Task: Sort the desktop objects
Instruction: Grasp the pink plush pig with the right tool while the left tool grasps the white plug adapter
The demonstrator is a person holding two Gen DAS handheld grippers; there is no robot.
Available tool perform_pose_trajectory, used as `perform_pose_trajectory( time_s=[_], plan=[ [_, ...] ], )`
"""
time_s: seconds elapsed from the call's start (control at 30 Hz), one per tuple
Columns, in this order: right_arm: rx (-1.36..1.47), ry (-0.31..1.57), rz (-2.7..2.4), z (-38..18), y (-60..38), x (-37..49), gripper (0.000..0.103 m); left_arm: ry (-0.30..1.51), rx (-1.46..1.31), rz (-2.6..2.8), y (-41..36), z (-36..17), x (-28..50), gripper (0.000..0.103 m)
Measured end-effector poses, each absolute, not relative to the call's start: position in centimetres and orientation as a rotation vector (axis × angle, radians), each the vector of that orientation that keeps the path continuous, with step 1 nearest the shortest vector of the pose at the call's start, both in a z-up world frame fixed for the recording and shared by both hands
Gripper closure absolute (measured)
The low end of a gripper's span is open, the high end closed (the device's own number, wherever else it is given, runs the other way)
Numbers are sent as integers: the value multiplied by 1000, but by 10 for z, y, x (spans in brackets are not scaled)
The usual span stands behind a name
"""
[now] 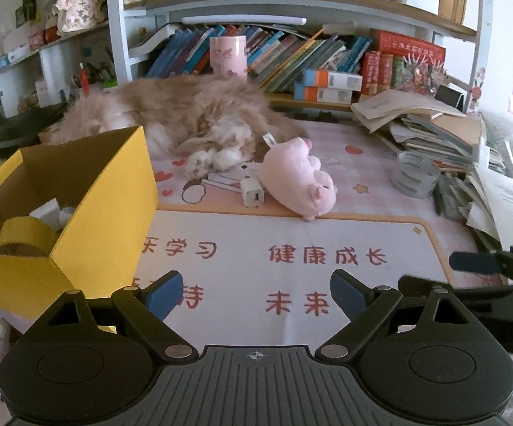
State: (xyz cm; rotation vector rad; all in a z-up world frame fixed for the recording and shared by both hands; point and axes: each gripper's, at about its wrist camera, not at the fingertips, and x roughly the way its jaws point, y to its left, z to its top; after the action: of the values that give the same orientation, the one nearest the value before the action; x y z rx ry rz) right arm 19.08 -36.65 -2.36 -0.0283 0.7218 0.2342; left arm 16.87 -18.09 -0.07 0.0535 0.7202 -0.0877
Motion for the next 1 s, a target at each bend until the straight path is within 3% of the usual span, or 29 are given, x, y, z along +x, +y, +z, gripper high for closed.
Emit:
perform_pose_trajectory(
  time_s=[0.23, 0.4, 1.0],
  plan=[
    [-35, 712, 291, -24, -363, 232, 32, 730, 59, -43, -182, -1, 180, 11],
    [-3, 705, 322, -24, -358, 270, 18, 730, 60, -20, -183, 2, 185, 11],
    [-77, 739, 400, -49, -308, 368, 16, 734, 75, 59, -180, 10, 186, 11]
  ],
)
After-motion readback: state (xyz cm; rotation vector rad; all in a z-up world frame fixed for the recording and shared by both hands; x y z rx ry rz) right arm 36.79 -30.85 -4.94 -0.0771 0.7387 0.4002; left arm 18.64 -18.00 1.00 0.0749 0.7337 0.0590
